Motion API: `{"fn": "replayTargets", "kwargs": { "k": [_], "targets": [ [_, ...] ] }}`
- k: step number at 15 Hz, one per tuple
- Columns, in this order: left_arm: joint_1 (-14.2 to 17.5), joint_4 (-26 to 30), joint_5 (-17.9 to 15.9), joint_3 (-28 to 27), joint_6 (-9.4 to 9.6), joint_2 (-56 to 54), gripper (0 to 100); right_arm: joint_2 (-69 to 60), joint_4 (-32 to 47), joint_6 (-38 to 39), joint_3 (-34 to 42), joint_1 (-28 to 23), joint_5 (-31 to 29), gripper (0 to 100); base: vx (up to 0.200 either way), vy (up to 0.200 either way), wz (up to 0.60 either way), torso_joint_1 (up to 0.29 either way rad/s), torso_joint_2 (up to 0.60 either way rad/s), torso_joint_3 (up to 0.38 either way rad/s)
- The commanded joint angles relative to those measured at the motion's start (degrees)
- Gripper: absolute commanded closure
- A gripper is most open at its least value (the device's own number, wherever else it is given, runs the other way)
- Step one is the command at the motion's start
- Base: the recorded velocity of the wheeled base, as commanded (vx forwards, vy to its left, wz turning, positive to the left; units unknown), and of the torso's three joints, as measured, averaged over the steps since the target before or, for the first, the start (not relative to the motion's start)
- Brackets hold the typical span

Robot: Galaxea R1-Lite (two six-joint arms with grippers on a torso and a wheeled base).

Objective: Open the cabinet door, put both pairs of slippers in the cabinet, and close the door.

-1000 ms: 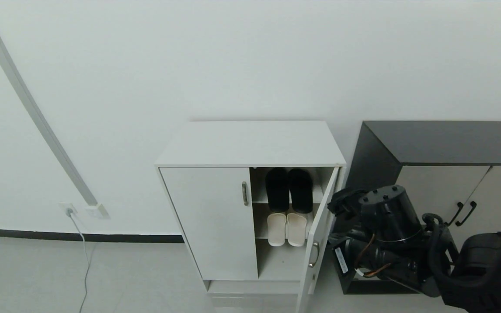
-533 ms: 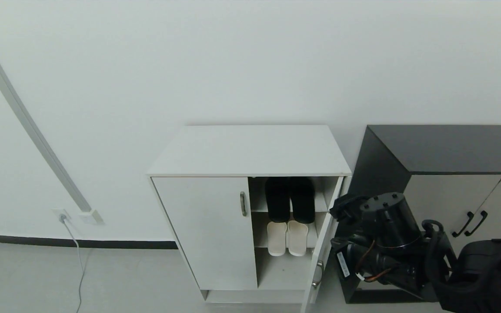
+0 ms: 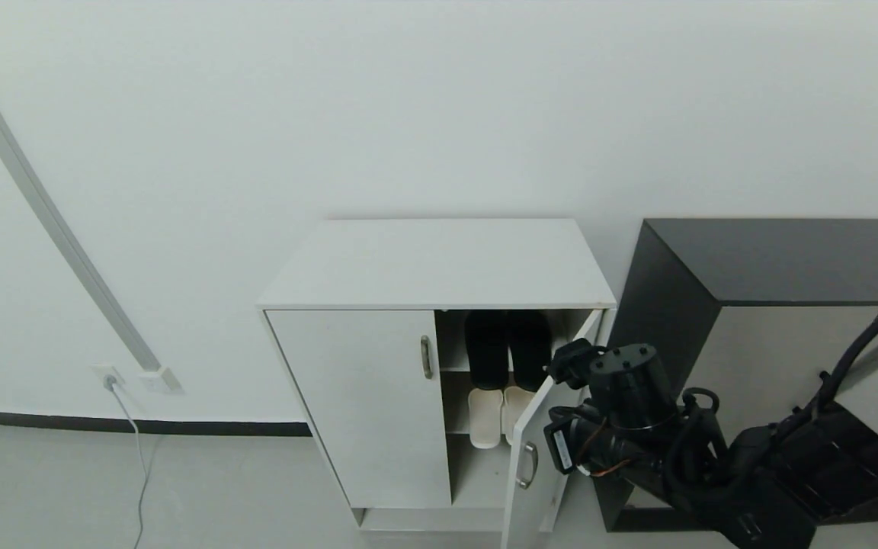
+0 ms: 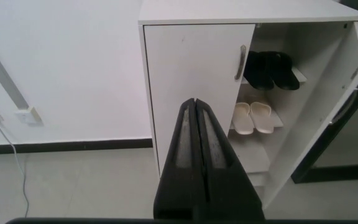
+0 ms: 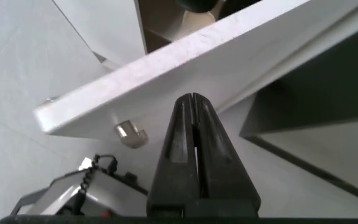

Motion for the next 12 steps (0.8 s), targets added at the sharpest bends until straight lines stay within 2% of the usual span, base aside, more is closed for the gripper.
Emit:
{"fn": "replayTargets", "kwargs": {
  "k": [1, 12],
  "targets": [
    [0.0, 0.0, 0.0, 0.0, 0.03, 0.0, 100, 3.7, -1.0, 0.0, -1.8, -0.2, 0.0, 100, 0.0, 0.0, 0.0, 0.0, 0.0, 0.0],
    [0.1, 0.0, 0.0, 0.0, -0.05, 0.1, 100, 12.6, -1.2, 0.2, -14.4, -2.4, -0.2, 100, 0.0, 0.0, 0.0, 0.0, 0.0, 0.0]
  ]
}}
